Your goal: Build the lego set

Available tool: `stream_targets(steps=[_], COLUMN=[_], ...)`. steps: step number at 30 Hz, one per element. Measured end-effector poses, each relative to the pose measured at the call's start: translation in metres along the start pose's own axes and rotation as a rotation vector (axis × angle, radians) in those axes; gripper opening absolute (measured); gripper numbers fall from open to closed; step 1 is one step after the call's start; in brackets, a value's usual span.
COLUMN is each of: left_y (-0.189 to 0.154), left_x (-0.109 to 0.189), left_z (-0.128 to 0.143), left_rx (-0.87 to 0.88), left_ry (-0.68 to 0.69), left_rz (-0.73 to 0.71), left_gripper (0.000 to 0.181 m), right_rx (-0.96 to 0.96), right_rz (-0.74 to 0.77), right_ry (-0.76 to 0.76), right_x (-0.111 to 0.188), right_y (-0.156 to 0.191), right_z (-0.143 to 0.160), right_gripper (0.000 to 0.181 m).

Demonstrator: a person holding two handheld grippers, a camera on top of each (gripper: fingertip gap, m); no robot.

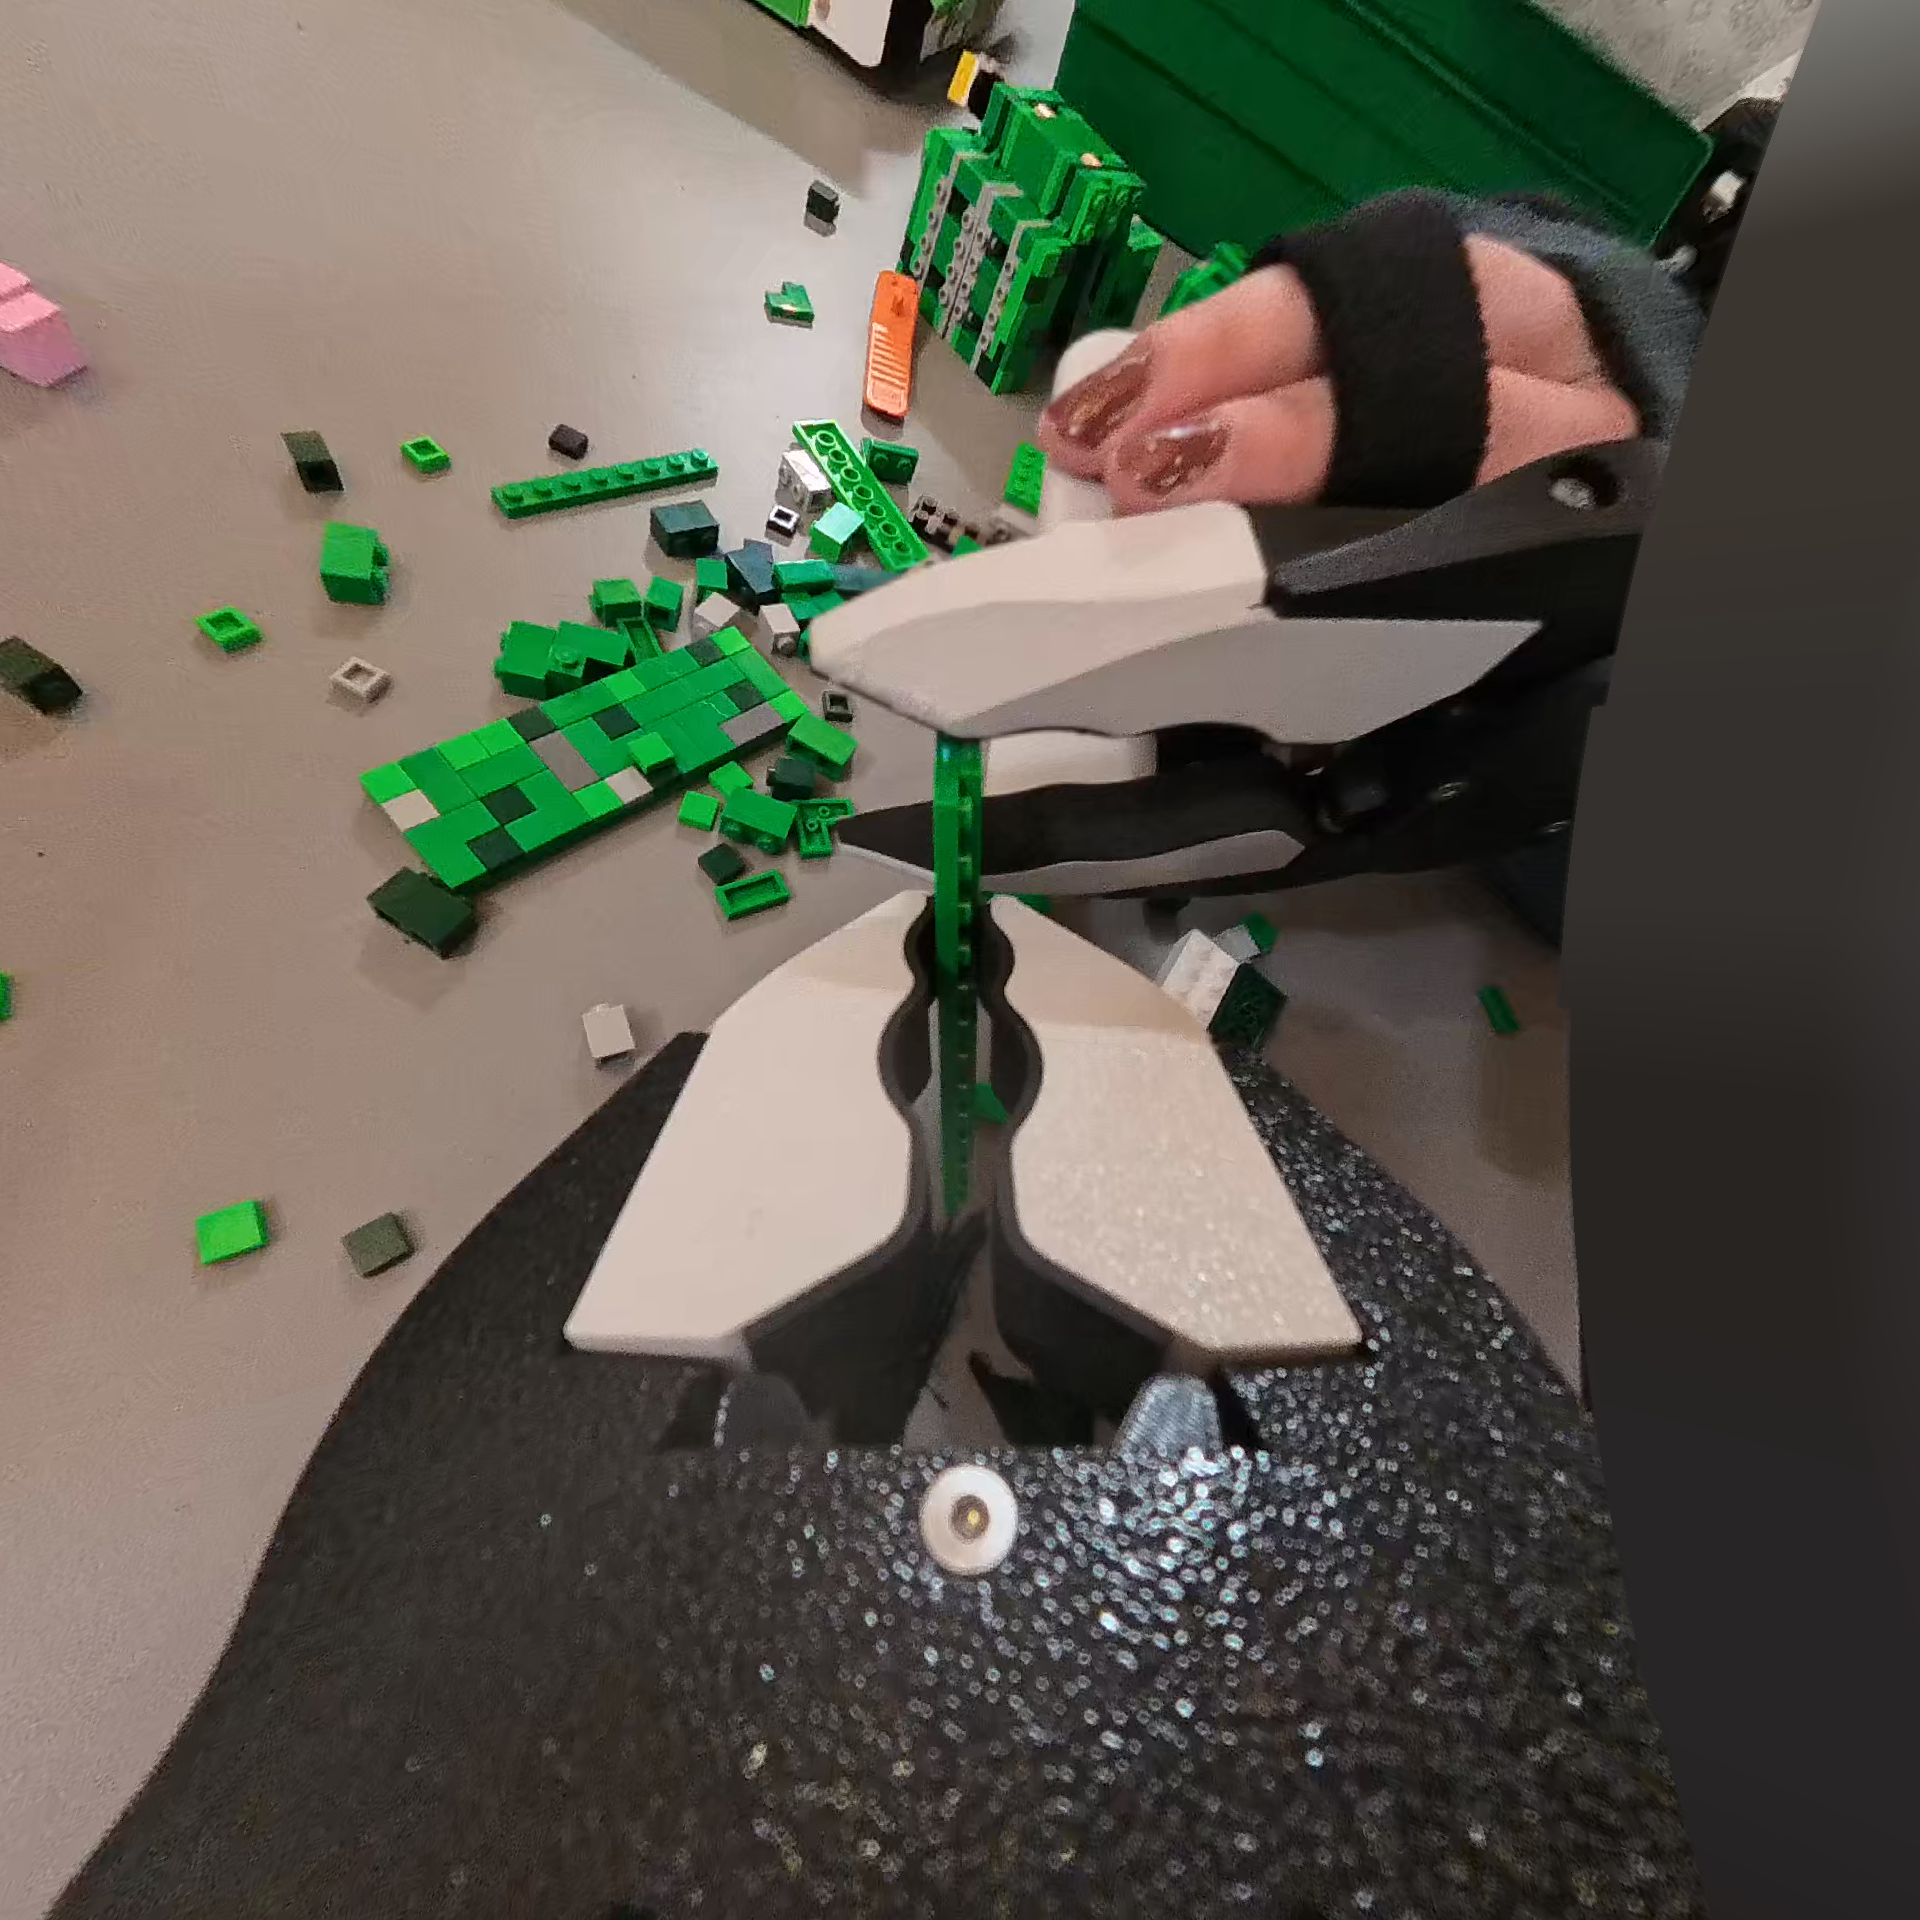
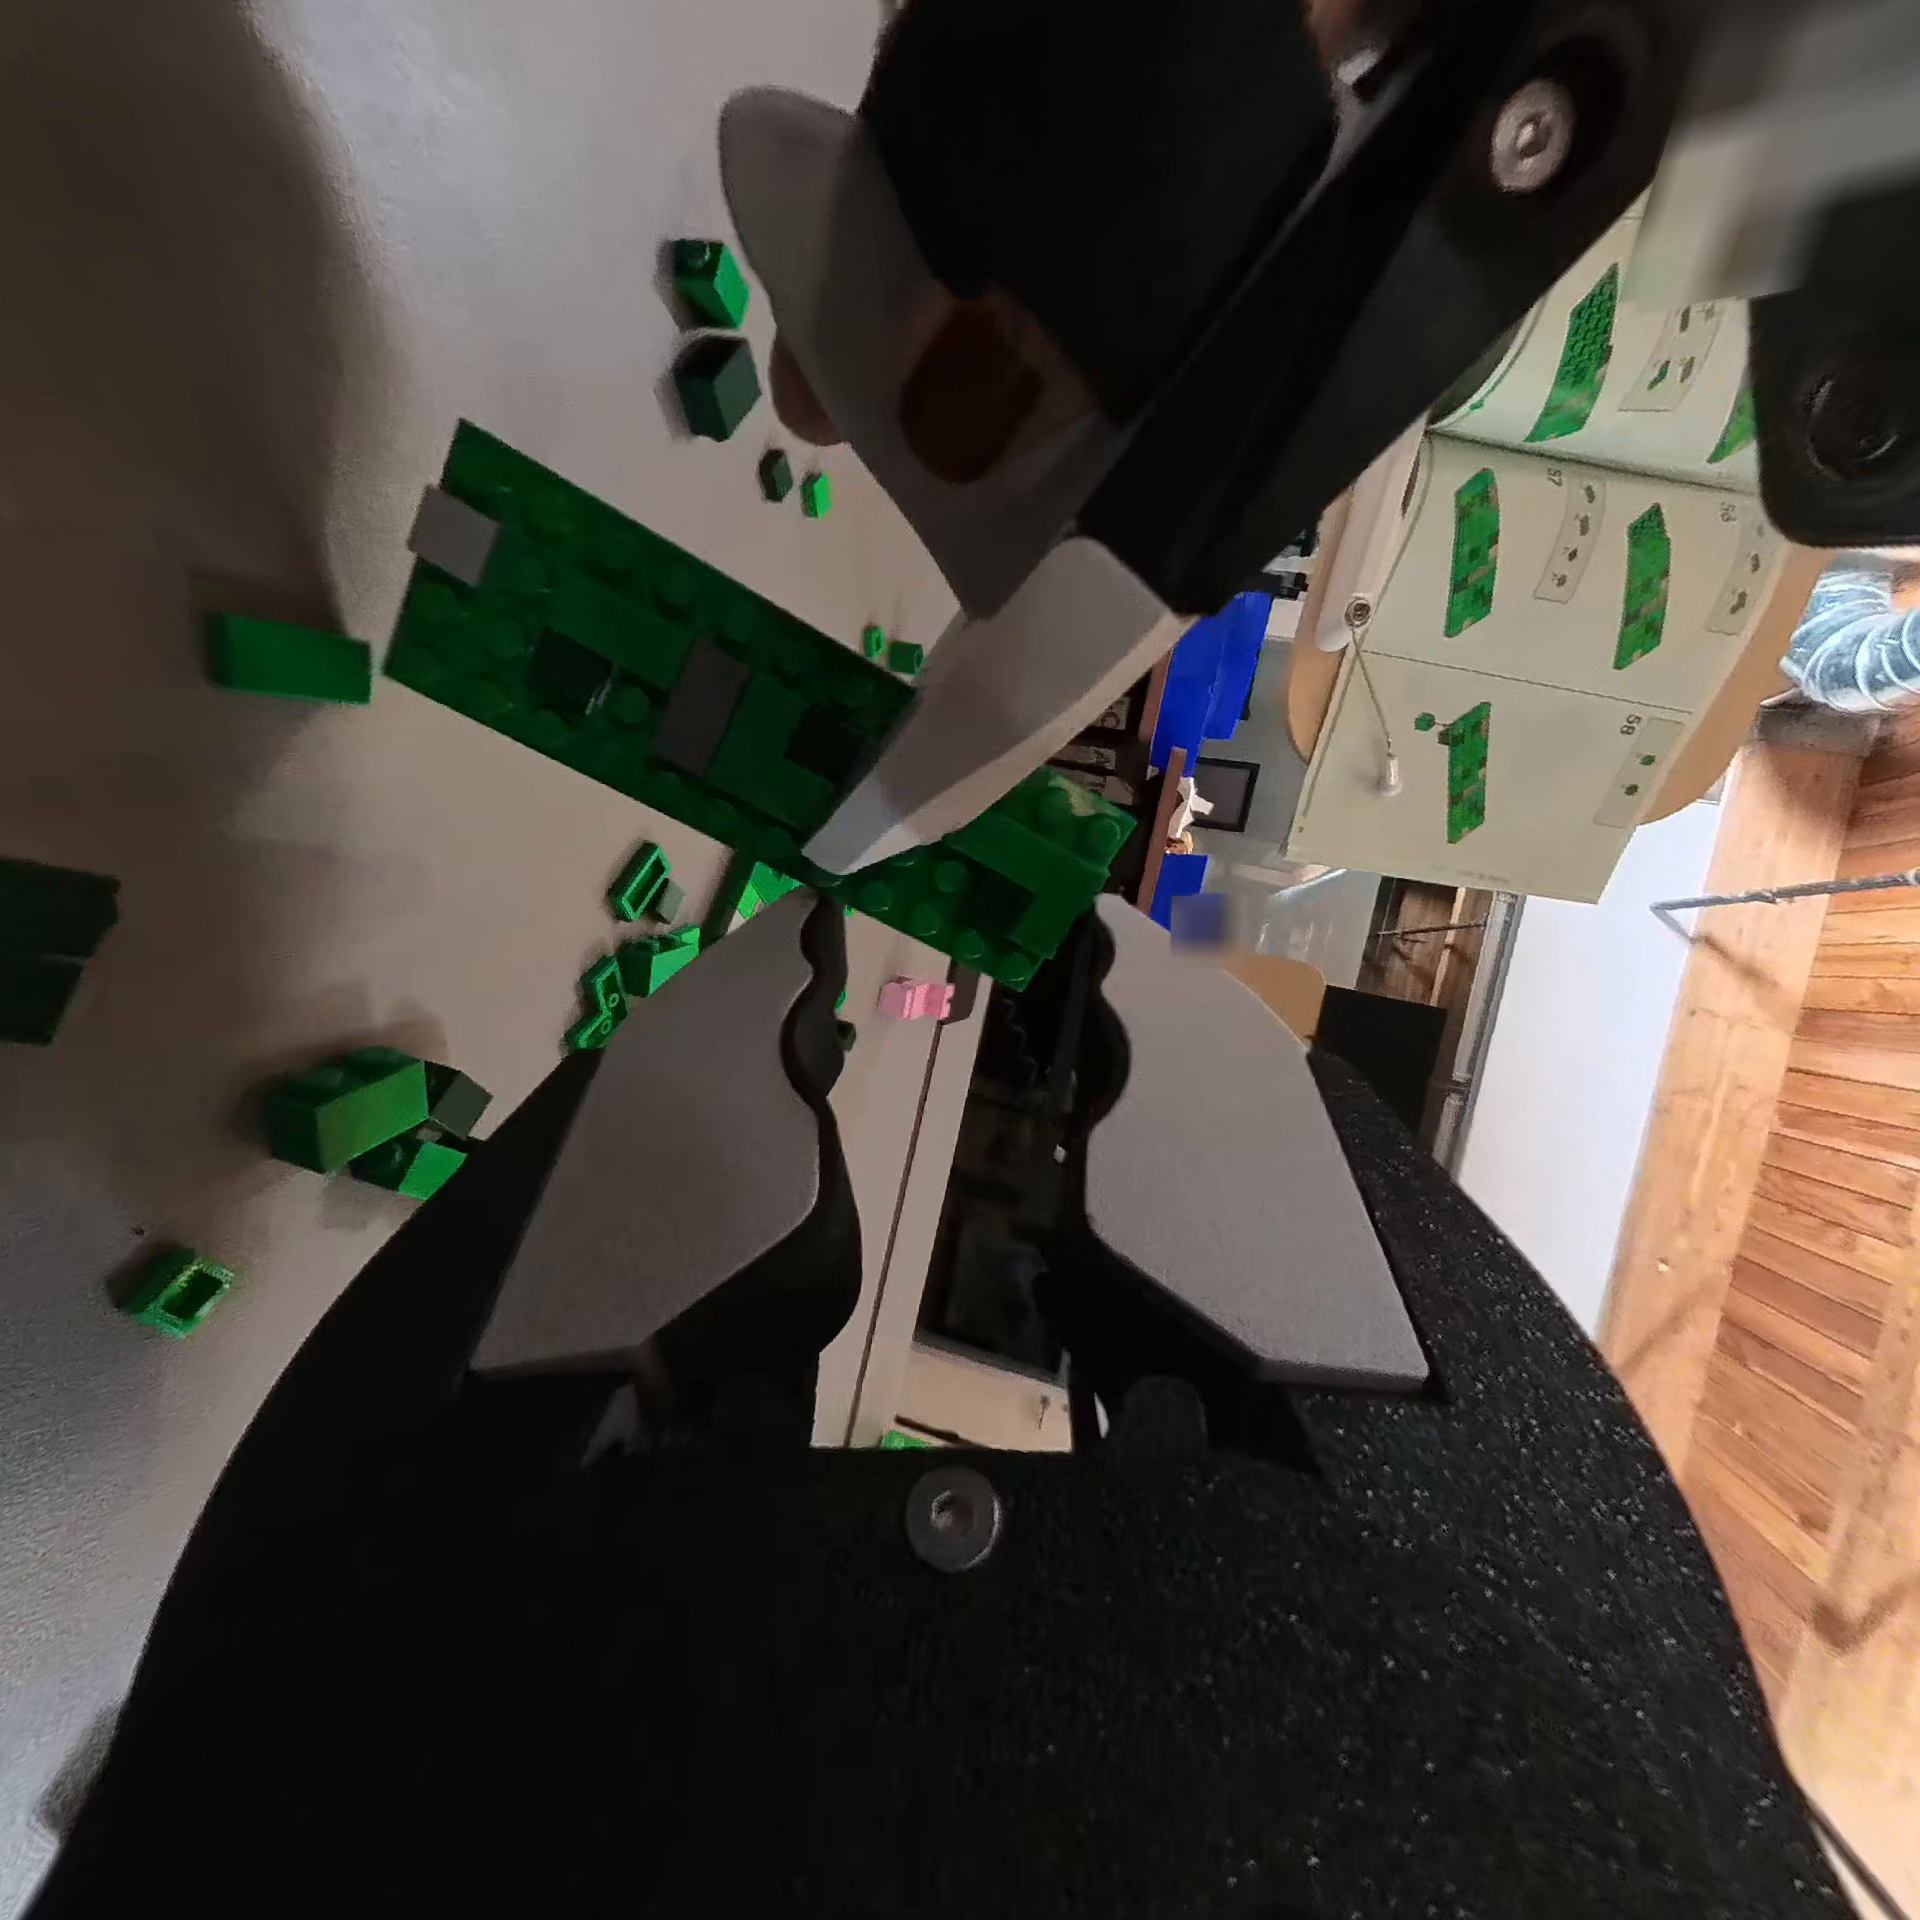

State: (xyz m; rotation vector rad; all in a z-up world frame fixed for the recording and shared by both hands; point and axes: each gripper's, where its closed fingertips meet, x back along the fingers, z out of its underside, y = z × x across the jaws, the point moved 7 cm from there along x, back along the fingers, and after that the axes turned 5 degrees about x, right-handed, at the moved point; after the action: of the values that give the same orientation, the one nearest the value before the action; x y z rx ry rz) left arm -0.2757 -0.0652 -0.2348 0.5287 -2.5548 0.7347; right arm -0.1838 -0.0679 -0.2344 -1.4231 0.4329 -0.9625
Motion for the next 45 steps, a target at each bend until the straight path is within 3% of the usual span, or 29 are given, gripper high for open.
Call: stream_targets(steps=[12,16,21,28,32,36,40,45], left_y=[-0.001,0.0,0.002,0.004,0.013,0.036,0.051,0.053], left_x=[0.001,-0.001,0.0,-0.003,0.006,0.022,0.024,0.025], left_z=[0.001,-0.002,-0.002,0.0,-0.007,-0.003,0.011,0.018], left_rx=[-0.034,-0.015,0.013,0.026,0.079,0.283,0.437,0.48], left_ry=[0.055,-0.017,-0.051,-0.05,-0.193,-0.319,-0.219,-0.149], left_rz=[-0.051,-0.008,0.004,-0.023,-0.054,-0.011,0.015,-0.014], left_gripper=[0.006,0.006,0.005,0.006,0.005,0.005,0.005,0.006], right_rx=[0.003,-0.03,-0.11,-0.036,-0.204,-0.473,-0.665,-0.866], right_rz=[-0.002,0.002,-0.01,0.013,0.051,0.017,0.046,0.135], right_ry=[0.014,-0.011,-0.037,0.013,0.166,0.143,0.154,0.152], right_x=[-0.005,-0.004,-0.005,-0.007,-0.011,-0.01,-0.005,0.009], right_y=[0.003,0.003,0.002,0.003,-0.005,-0.008,-0.014,-0.017], right_z=[-0.001,0.0,0.001,0.0,0.022,0.037,0.056,0.087], right_gripper=[0.037,0.025,0.027,0.028,0.02,0.021,0.021,0.02])
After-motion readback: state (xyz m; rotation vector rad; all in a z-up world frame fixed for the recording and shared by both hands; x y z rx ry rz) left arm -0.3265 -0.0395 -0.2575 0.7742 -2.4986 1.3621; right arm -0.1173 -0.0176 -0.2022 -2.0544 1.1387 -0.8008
